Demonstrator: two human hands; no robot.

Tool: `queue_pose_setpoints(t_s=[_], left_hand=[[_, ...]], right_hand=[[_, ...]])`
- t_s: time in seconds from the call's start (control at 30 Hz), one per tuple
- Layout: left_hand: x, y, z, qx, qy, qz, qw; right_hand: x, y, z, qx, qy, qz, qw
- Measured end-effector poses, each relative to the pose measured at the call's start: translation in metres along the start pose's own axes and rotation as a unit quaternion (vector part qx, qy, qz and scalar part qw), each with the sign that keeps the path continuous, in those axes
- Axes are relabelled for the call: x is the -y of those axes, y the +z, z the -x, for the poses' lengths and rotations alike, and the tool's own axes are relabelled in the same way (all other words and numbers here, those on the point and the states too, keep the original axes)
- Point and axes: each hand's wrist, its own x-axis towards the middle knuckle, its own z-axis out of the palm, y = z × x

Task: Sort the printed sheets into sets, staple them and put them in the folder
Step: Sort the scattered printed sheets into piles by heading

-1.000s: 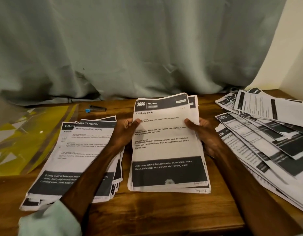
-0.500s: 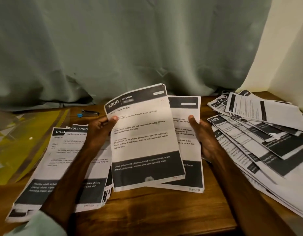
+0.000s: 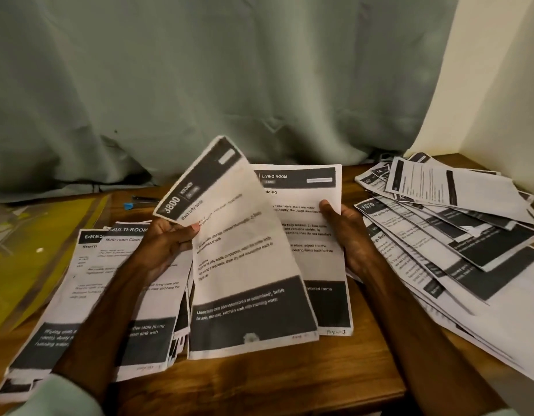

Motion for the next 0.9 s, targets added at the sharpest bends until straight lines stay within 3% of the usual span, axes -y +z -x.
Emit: queue_pose_setpoints(t_s=[0.2,0.9], left_hand=[[0.0,0.002,-0.002,0.023,-0.026,0.032,0.999],[0.008,0.001,-0.012,-0.051,-0.037,-0.002,0.998]], right_hand=[[0.0,0.001,0.0,-0.003,0.003,-0.009,1.0],[-0.008,-0.001,-0.007,-0.009,0.0,0.036,0.999]])
